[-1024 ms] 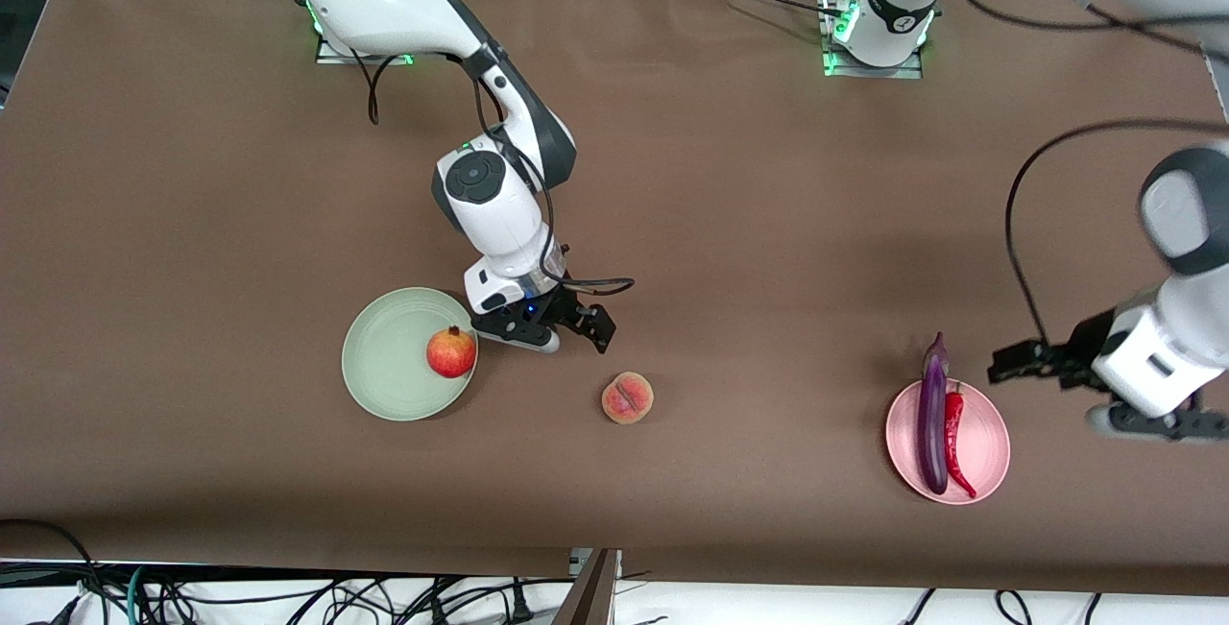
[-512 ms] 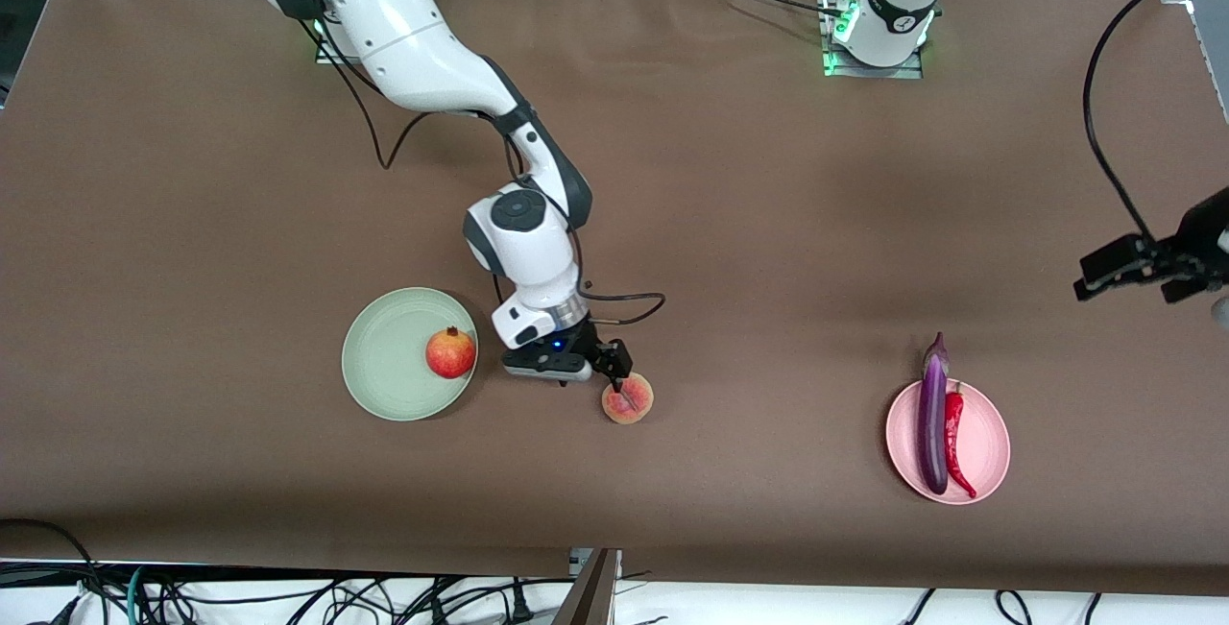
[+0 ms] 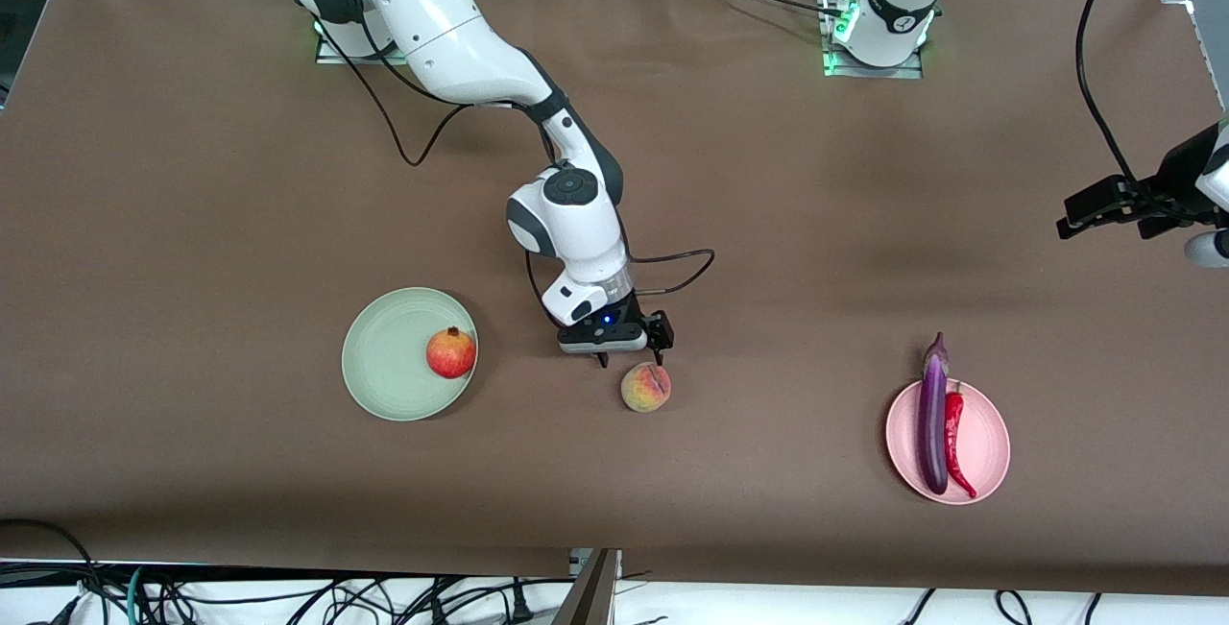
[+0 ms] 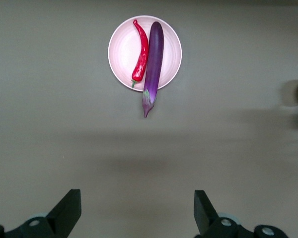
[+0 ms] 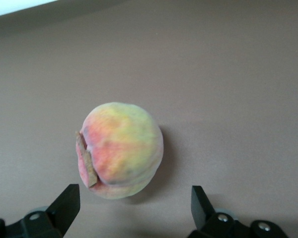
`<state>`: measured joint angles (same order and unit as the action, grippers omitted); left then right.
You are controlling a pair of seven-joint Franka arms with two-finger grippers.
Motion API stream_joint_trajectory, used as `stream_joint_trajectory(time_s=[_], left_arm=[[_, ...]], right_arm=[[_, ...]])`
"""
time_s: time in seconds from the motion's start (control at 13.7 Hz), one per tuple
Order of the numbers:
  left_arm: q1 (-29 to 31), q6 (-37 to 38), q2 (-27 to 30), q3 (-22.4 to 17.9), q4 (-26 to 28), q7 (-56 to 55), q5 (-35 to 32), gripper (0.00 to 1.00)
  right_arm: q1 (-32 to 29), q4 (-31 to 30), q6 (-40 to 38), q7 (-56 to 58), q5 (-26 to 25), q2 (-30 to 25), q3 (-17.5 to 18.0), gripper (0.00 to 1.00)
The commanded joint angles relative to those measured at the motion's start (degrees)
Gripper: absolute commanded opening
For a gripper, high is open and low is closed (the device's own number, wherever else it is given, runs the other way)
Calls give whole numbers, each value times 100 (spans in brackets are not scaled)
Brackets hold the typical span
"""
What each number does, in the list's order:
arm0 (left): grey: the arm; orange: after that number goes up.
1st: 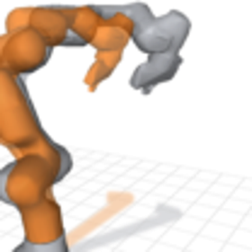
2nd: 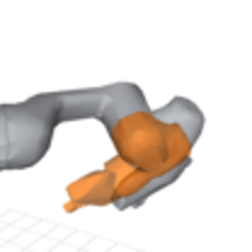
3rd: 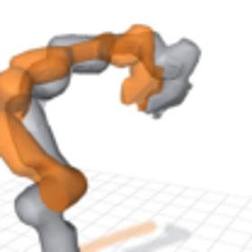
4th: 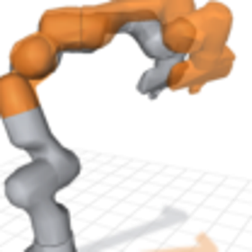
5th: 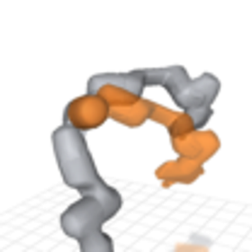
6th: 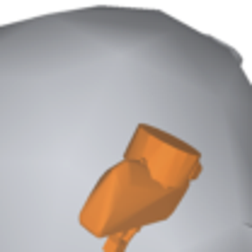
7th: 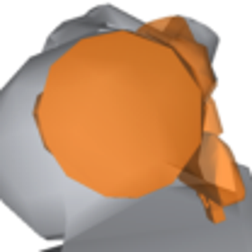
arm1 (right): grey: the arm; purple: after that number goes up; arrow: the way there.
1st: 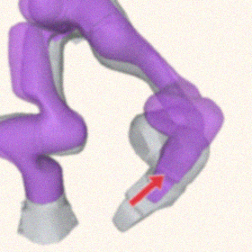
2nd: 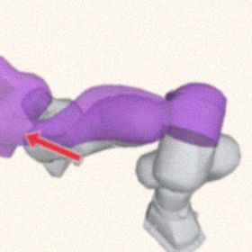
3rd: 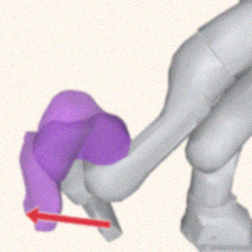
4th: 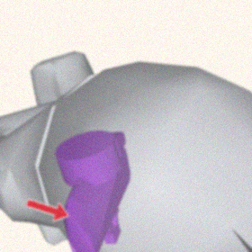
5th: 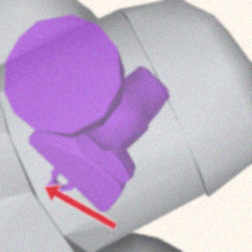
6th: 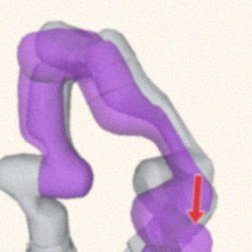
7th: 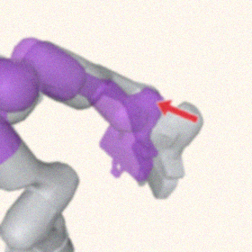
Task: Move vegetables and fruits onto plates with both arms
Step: 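Lower the right gripper and close it on the peach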
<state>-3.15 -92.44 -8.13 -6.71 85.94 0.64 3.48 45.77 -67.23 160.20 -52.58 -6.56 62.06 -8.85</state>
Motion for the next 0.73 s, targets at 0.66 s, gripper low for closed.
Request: stream_joint_trajectory(time_s=[0.66], left_arm=[[60,192,-48,320,45,-99,-401,100]], right_arm=[[-68,431,231,291,-170,473,-238,97]])
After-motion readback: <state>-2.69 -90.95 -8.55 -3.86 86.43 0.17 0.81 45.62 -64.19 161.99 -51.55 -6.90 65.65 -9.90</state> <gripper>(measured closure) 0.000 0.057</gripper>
